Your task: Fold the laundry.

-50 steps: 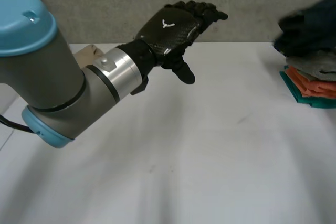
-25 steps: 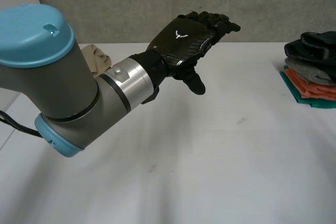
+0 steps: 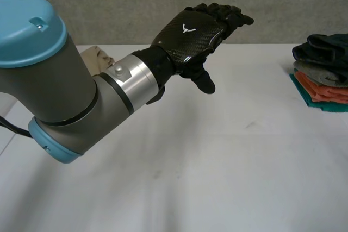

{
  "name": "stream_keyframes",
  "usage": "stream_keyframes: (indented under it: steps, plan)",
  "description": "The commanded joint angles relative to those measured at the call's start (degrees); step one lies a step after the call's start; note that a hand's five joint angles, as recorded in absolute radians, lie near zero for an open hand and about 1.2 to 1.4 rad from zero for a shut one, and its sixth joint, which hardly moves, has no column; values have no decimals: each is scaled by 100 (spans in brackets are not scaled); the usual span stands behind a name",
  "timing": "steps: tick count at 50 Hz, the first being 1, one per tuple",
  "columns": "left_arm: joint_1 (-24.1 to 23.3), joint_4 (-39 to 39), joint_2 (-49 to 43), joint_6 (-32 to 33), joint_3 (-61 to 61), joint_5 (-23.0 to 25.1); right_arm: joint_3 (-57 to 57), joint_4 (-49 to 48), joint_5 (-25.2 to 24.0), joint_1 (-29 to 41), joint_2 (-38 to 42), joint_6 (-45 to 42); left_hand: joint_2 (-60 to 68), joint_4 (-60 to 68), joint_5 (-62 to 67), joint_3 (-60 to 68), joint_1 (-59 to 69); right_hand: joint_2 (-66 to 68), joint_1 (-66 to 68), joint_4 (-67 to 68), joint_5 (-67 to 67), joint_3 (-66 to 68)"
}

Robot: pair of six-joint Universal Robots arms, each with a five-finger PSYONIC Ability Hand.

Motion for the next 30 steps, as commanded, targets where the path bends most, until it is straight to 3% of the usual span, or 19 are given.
stream_keyframes:
  steps: [1, 6, 11, 15, 19, 25, 30]
  plan:
    - [27, 8, 202, -2, -10, -14, -878, 618, 1950, -83, -195, -1787, 254, 89, -15, 157, 240, -232, -325, -201, -267, -219]
    - [88, 52, 290, -2, 43, -163, -862, -120, 1954, 646, -792, -1253, 287, 122, 18, 191, 274, -232, -325, -201, -267, -219]
    - [369, 70, 352, 33, 139, -760, -11, -1148, 1506, 1586, -1776, -444, 254, 89, -15, 157, 240, -232, -325, -201, -267, -219]
    - [1036, 87, 290, 139, 157, -1112, 1156, -2070, 717, 2718, -2470, 39, 254, 89, -15, 157, 240, -232, -325, -201, -267, -219]
    - [1914, 87, -51, 813, 192, -1288, 2123, -2529, 153, 3571, -2744, 41, 270, 106, 1, 174, 257, -232, -325, -201, -267, -219]
    - [2856, 79, -1036, 2115, 298, -1148, 2908, -2056, 11, 4487, -2762, -29, 85, -80, -184, -11, 72, -232, -325, -201, -267, -219]
    - [3427, 280, -2229, 3230, 674, -736, 3023, -582, 256, 4743, -2464, -555, 85, -80, -184, -11, 72, -232, -325, -201, -267, -219]
